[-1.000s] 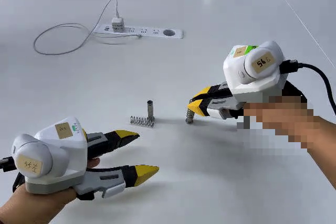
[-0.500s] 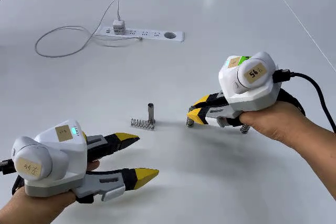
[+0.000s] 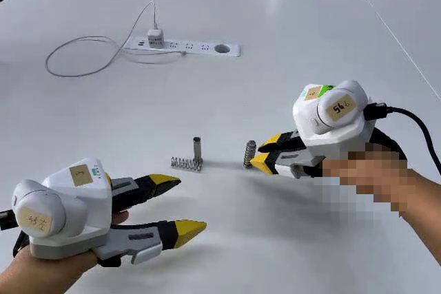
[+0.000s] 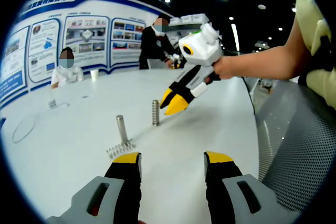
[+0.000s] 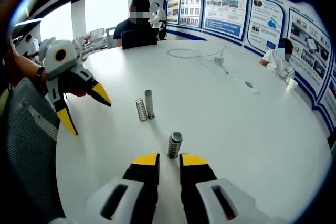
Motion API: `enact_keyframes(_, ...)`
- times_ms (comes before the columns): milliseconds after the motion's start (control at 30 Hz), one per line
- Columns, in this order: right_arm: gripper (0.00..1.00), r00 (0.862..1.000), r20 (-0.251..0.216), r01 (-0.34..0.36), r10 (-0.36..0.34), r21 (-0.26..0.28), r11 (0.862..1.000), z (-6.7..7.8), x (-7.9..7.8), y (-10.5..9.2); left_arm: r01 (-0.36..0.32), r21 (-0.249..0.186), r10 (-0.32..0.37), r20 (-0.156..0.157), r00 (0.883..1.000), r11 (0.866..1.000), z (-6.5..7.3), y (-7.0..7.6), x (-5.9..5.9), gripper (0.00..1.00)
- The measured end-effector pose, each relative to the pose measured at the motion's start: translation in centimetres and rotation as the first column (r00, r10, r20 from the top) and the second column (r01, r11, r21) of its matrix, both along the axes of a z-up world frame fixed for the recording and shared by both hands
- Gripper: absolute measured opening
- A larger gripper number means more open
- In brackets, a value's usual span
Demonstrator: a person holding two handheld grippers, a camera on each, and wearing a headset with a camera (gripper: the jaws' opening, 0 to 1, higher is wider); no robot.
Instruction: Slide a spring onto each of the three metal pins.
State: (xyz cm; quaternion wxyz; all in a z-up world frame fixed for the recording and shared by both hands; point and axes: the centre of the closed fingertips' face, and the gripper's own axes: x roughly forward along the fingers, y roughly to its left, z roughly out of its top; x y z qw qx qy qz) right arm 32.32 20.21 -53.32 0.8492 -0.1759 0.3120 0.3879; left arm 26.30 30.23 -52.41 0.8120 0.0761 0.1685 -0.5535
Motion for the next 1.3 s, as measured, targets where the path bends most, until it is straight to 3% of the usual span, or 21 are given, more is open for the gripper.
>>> enact_keyframes(333, 0.16, 0.999, -0.030, -0.040, 0.040, -0.004, 0.999, -0.8, -2.5, 1.5, -0.008, -0.005, 0.008, 0.001, 1.000, 1.000, 0.0, 0.1, 0.2, 0.49)
enact_keyframes(533, 0.16, 0.997, -0.028, -0.074, 0.074, 0.000, 0.997, -0.6, -2.8, 2.9, -0.011, -0.006, 0.011, 0.002, 1.000, 1.000, 0.1, 0.1, 0.2, 0.49)
enact_keyframes(867, 0.16, 0.995, -0.013, -0.100, 0.100, 0.022, 0.995, -0.2, -2.1, 5.0, -0.020, -0.007, 0.020, 0.003, 1.000, 1.000, 0.1, 0.4, 0.2, 0.49)
enact_keyframes(1300, 0.18, 0.995, 0.019, -0.096, 0.096, 0.034, 0.995, 0.1, 0.2, 8.0, -0.027, -0.006, 0.027, 0.004, 1.000, 1.000, 0.2, 0.5, 0.3, 0.49)
